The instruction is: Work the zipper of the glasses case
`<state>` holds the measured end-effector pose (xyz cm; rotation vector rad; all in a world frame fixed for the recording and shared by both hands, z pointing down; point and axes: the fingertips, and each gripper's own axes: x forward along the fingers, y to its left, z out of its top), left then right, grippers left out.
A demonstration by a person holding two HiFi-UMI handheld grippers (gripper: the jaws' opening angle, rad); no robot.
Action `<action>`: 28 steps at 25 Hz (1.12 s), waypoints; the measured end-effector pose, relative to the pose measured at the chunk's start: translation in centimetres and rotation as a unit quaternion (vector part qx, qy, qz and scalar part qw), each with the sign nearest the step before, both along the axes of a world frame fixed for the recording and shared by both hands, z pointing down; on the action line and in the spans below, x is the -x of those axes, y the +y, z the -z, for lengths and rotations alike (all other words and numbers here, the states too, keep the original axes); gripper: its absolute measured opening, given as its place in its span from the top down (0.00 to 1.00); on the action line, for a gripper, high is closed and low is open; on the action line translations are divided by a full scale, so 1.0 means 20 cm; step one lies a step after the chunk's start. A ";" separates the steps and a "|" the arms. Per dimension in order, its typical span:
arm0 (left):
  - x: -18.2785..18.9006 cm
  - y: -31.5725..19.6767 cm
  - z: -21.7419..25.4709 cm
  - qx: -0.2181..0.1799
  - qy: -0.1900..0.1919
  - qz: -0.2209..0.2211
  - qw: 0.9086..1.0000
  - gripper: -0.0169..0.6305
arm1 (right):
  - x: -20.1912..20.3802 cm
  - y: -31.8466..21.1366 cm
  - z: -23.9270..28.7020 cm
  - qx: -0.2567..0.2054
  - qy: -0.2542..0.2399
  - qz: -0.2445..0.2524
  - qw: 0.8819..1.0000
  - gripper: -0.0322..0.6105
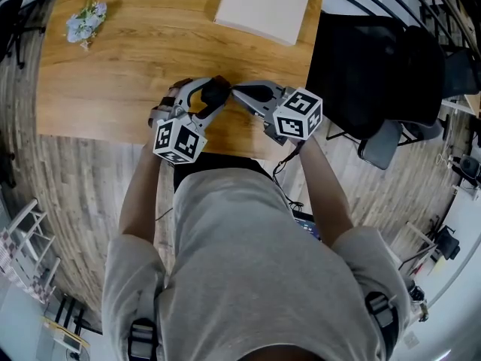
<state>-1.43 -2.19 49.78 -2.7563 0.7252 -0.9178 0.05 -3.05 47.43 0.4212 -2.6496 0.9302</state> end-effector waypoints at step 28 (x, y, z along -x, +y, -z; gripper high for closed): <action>-0.01 -0.09 -0.05 -0.002 -0.077 0.053 0.996 0.56 | 0.16 0.06 0.10 -0.068 0.060 0.001 0.996 0.91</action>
